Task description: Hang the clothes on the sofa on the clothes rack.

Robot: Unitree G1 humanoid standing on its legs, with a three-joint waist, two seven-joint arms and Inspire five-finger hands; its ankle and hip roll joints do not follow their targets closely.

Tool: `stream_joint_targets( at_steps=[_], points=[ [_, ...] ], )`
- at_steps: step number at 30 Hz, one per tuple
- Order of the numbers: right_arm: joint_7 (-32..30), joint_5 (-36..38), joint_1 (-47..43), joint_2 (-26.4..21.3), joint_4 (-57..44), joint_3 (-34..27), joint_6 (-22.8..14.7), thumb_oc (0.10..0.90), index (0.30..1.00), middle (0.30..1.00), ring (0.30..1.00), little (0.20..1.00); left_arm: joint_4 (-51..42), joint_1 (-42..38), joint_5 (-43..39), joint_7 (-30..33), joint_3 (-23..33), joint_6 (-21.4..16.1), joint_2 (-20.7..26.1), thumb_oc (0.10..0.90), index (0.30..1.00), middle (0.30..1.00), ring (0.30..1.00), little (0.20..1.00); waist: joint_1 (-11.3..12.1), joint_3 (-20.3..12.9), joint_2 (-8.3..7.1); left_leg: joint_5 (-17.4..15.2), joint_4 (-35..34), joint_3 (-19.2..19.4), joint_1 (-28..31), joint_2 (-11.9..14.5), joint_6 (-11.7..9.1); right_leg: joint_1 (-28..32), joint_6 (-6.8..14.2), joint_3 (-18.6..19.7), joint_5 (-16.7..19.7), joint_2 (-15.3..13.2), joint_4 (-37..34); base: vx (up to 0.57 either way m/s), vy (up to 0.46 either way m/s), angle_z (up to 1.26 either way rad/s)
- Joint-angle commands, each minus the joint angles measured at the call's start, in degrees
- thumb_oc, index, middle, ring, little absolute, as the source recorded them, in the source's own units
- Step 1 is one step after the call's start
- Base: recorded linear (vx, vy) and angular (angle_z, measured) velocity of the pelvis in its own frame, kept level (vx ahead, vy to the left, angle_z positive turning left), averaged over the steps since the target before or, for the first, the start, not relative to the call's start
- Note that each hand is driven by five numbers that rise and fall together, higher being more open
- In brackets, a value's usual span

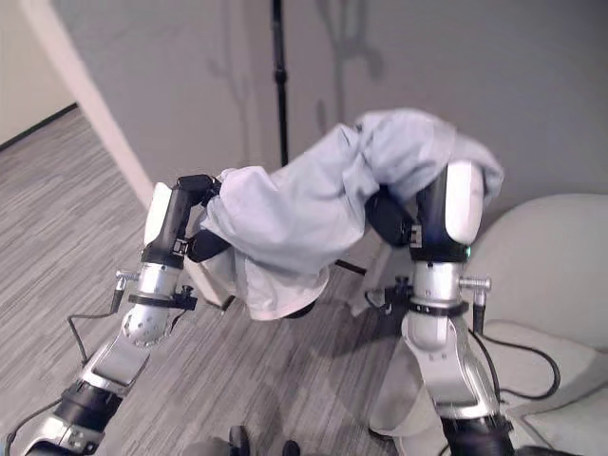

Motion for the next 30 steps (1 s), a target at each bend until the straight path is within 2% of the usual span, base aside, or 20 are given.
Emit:
stream_joint_targets(
  at_steps=[1,5,6,8,9,10,16,18,21,23,27,30],
  points=[
    [-6.45,0.72,-10.2,-6.91,4.12,-4.92,-0.41,0.4,0.3,0.3,0.3,0.3,3.13,-10.87,2.68,6.68,3.51,-1.41,6.08,0.4,0.3,0.3,0.3,0.3,1.55,-4.61,2.74,3.88,-5.3,-2.75,5.29,2.6,-1.41,-1.61,3.85,-6.55,-6.11,-0.54,2.48,0.13,0.039,-0.69],
    [-5.78,3.24,-17.42,-9.64,10.53,-0.41,0.04,0.4,0.3,0.3,0.3,0.3,8.63,-17.76,6.51,8.98,0.76,0.54,8.57,0.4,0.3,0.3,0.3,0.3,2.54,-4.87,3.16,5.83,-7.92,-4.21,5.46,2.66,-2.09,-0.52,3.71,-5.22,-7.13,-0.25,3.79,0.21,0.092,-0.53],
    [-4.78,3.9,-22.85,-11.32,15.0,2.48,0.56,0.4,0.3,0.3,0.3,0.3,10.72,-22.42,11.77,10.84,-0.25,2.94,11.62,0.4,0.3,0.3,0.3,0.3,3.88,-5.91,3.98,6.29,-7.96,-6.84,6.18,1.95,-2.32,1.06,4.04,-3.63,-8.03,-0.09,4.02,0.24,0.153,-0.49],
    [-4.47,4.04,-24.63,-12.23,16.99,3.36,0.64,0.4,0.3,0.3,0.3,0.3,10.89,-23.65,13.81,11.71,-0.15,3.64,12.53,0.4,0.3,0.3,0.3,0.3,4.21,-6.48,4.12,6.6,-7.96,-7.01,6.61,1.68,-2.16,1.59,4.34,-3.45,-8.32,-0.31,3.87,0.24,0.156,-0.6],
    [-4.52,4.05,-24.79,-12.25,17.12,3.46,0.6,0.4,0.3,0.3,0.3,0.3,10.92,-23.67,13.83,11.73,-0.1,3.63,12.53,0.4,0.3,0.3,0.3,0.3,4.18,-6.43,4.15,6.62,-7.96,-7.01,6.61,1.67,-2.15,1.6,4.35,-3.45,-8.31,-0.32,3.86,0.31,0.2,-0.58],
    [-3.14,4.73,-26.07,-12.9,18.38,4.34,1.15,0.4,0.3,0.3,0.3,0.3,10.8,-25.06,15.81,12.71,0.04,4.95,13.69,0.4,0.3,0.3,0.3,0.3,4.6,-7.73,3.79,6.37,-7.96,-6.19,7.52,1.16,-1.9,2.47,4.76,-3.49,-8.42,-1.3,3.7,0.28,0.189,-0.19],
    [-2.32,8.08,-32.76,-17.36,26.23,8.0,1.6,0.4,0.3,0.3,0.3,0.3,16.5,-36.35,20.4,15.74,-4.33,8.62,18.75,0.4,0.3,0.3,0.3,0.3,5.4,-10.84,2.77,4.65,-7.96,-3.66,8.87,-0.56,-0.22,2.59,7.05,-3.44,-8.0,-3.47,4.0,0.25,0.204,0.07],
    [-2.07,9.22,-36.67,-20.18,30.67,10.04,2.56,0.4,0.3,0.3,0.3,0.3,18.77,-41.08,20.0,15.66,-6.14,9.69,21.05,0.4,0.3,0.3,0.3,0.3,5.34,-12.01,2.6,4.0,-7.96,-3.36,9.22,-1.25,0.48,2.46,8.06,-3.7,-7.28,-4.1,4.42,0.19,0.193,0.09],
    [-2.31,11.02,-41.32,-21.3,35.31,12.81,2.48,0.4,0.3,0.3,0.3,0.3,23.18,-45.72,18.61,16.28,-8.57,10.48,22.77,0.4,0.3,0.3,0.3,0.3,5.18,-12.32,2.62,3.52,-7.96,-3.14,9.43,-1.69,1.1,2.36,8.83,-3.65,-6.78,-4.54,4.51,0.14,0.118,0.01],
    [-1.44,13.6,-47.51,-23.16,40.18,17.07,2.5,0.4,0.3,0.3,0.3,0.3,30.31,-51.86,15.96,15.79,-13.55,11.01,26.33,0.4,0.3,0.3,0.3,0.3,4.74,-13.03,3.09,2.97,-7.96,-2.74,9.92,-2.25,1.73,2.35,9.76,-3.41,-5.31,-5.1,4.41,0.17,0.136,-0.03],
    [-0.31,15.83,-53.95,-24.4,45.46,22.35,2.42,0.4,0.3,0.3,0.3,0.3,38.0,-58.06,13.05,14.86,-18.99,11.4,29.65,0.4,0.3,0.3,0.3,0.3,4.35,-13.58,3.71,2.3,-7.96,-2.44,10.08,-2.74,2.4,2.02,10.69,-3.1,-3.48,-5.59,3.83,0.14,0.116,-0.05],
    [-0.38,16.03,-54.78,-24.29,46.07,22.81,2.23,0.4,0.3,0.3,0.3,0.3,38.65,-58.81,12.8,14.99,-19.44,11.17,29.68,0.4,0.3,0.3,0.3,0.3,4.27,-13.39,3.72,2.3,-7.96,-2.42,10.0,-2.73,2.43,1.97,10.72,-3.07,-3.4,-5.57,3.74,0.01,0.012,-0.05]
  ],
)
